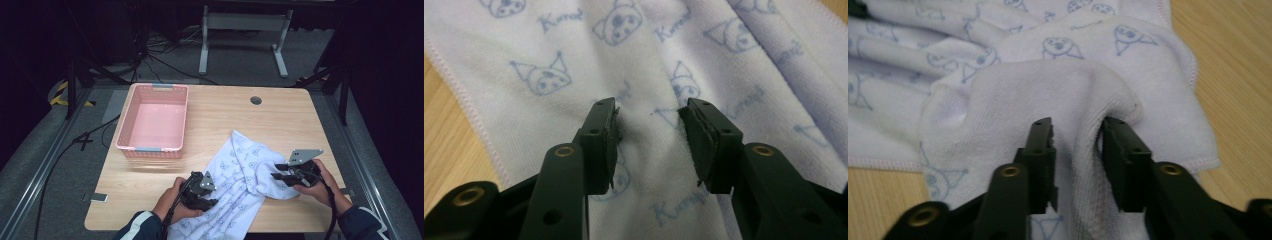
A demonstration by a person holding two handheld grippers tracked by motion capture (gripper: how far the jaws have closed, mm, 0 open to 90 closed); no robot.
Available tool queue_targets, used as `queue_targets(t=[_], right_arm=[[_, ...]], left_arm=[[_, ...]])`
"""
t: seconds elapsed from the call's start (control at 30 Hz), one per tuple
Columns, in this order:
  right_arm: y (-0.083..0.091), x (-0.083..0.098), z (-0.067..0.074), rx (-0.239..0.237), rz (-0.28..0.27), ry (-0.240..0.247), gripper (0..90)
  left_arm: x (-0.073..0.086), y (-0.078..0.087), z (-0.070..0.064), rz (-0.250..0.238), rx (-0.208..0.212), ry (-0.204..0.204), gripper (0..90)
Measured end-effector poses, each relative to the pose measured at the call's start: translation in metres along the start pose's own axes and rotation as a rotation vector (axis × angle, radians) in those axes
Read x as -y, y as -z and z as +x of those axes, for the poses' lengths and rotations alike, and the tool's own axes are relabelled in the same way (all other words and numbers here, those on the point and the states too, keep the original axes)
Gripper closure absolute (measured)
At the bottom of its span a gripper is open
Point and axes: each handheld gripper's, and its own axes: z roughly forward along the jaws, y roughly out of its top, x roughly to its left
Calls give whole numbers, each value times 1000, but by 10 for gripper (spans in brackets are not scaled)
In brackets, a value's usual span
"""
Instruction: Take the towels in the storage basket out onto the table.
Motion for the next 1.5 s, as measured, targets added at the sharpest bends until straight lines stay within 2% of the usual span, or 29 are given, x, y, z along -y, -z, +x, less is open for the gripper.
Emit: queue_targets(t=[0.03, 0.1, 0.13, 0.2, 0.27, 0.3, 0.37, 0.43, 0.47, 0.53, 0.57, 0.63, 0.67, 0.73, 0.77, 0.8, 0.83, 0.93, 0.97, 1.0, 1.03, 1.07, 1.1, 1.13, 1.17, 1.27, 1.37, 1.43, 1.5], right_arm=[[1, -1, 3, 4, 8, 25, 792], [5, 0, 7, -7, 9, 58, 839], [9, 0, 8, -15, 9, 69, 848], [21, 5, 5, 19, 25, 97, 853], [25, 7, 2, 32, 28, 91, 853], [30, 9, -1, 54, 34, 78, 853], [39, 13, -14, 155, 60, 54, 853], [44, 17, -28, 245, 109, 25, 854], [46, 21, -38, 290, 132, -7, 854], [47, 28, -54, 304, 187, -65, 854], [48, 34, -61, 296, 215, -97, 853], [47, 44, -67, 204, 266, -153, 846], [46, 47, -68, 164, 287, -161, 836], [46, 50, -66, 65, 305, -166, 762], [47, 49, -65, 56, 296, -164, 718], [49, 44, -63, 66, 276, -161, 619], [50, 40, -63, 77, 267, -162, 592], [60, 21, -59, 87, 130, -151, 491], [62, 16, -58, 97, 97, -154, 491], [62, 16, -58, 97, 97, -154, 491], [64, 6, -55, 119, 28, -136, 512], [60, -4, -53, 126, -6, -139, 530], [60, -4, -53, 126, -6, -139, 530], [51, -12, -52, 131, -23, -136, 577], [41, -16, -52, 100, -20, -153, 609], [11, -22, -56, 34, 51, -188, 624], [-7, -25, -58, -21, 77, -220, 558], [-16, -27, -56, -31, 105, -215, 546], [-23, -28, -54, -18, 134, -200, 558]], left_arm=[[1, 1, 0, 3, 2, 5, 587], [6, 5, 1, 3, -6, 21, 601], [9, 6, 2, 2, -9, 29, 615], [13, 10, 3, 8, -16, 36, 644], [18, 13, 4, 9, -30, 43, 646], [22, 16, 5, 9, -37, 51, 646], [28, 21, 7, 9, -40, 70, 646], [33, 24, 9, 9, -48, 86, 650], [35, 26, 9, 14, -48, 86, 650], [40, 29, 9, 11, -56, 106, 654], [42, 30, 8, 10, -61, 109, 654], [44, 32, 7, 19, -65, 115, 653], [46, 34, 5, 24, -65, 126, 653], [48, 36, 4, 26, -59, 127, 643], [49, 36, 1, 21, -58, 126, 641], [50, 37, -1, 26, -58, 132, 632], [51, 37, -3, 24, -60, 129, 626], [52, 38, -8, 31, -61, 116, 599], [52, 38, -8, 32, -65, 106, 594], [52, 38, -8, 32, -65, 106, 588], [52, 37, -9, 28, -64, 120, 588], [51, 37, -9, 23, -63, 114, 582], [51, 37, -9, 23, -63, 114, 576], [51, 36, -9, 22, -67, 106, 576], [51, 36, -11, 29, -65, 122, 573], [51, 37, -10, 33, -63, 110, 570], [51, 37, -10, 31, -60, 108, 568], [52, 37, -9, 28, -59, 96, 564], [52, 36, -10, 26, -64, 89, 563]])
